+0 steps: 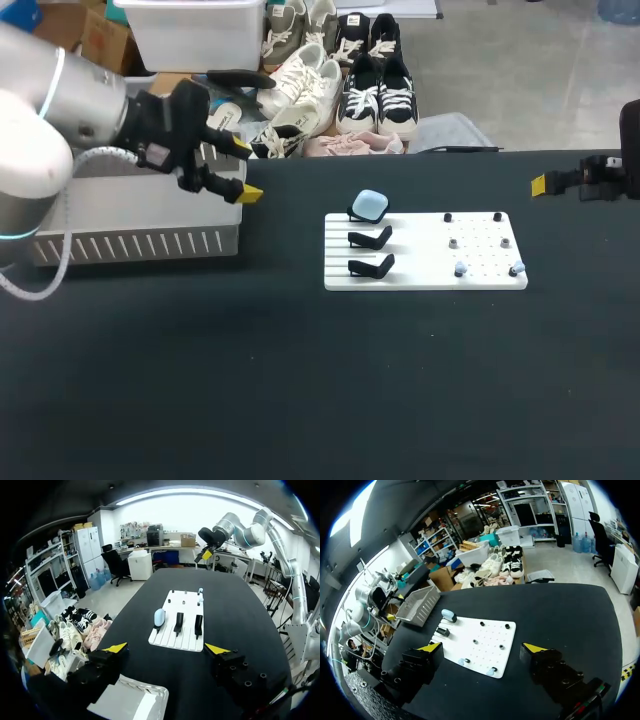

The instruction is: Pick up each earbud case from the left stands, insert the matching earbuds, close the lid, and place the case in the box.

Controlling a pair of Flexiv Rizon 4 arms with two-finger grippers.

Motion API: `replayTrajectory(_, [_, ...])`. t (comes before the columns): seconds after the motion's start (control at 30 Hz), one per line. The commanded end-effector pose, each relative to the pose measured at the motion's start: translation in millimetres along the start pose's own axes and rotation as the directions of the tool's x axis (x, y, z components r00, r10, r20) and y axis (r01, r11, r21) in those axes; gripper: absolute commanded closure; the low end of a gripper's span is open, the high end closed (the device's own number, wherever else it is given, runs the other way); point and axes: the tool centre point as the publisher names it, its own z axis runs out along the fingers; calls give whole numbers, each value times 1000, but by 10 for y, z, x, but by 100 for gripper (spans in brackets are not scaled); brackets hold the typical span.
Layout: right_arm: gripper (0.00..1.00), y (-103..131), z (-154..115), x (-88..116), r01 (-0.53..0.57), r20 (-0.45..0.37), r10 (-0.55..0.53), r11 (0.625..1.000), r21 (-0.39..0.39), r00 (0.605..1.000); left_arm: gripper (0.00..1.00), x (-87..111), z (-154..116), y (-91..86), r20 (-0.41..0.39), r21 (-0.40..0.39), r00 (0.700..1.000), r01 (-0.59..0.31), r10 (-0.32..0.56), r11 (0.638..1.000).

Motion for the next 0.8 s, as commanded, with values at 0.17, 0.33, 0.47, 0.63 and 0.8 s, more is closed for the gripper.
replayTrajectory(0.17, [0,0,0,0,0,0,0,1000,0,1000,0,3,1,19,0,7,1000,-1,1,1000])
replayTrajectory(0.33, [0,0,0,0,0,0,0,1000,0,1000,0,-14,151,10,8,7,999,-34,34,999])
replayTrajectory(0.47, [0,0,0,0,0,0,0,1000,0,1000,0,-57,314,18,44,26,998,-55,54,998])
replayTrajectory(0.63, [0,0,0,0,0,0,0,1000,0,1000,0,-105,541,33,85,44,995,-51,47,998])
replayTrajectory(0.8, [0,0,0,0,0,0,0,1000,0,1000,0,-137,718,48,124,66,991,-58,50,996])
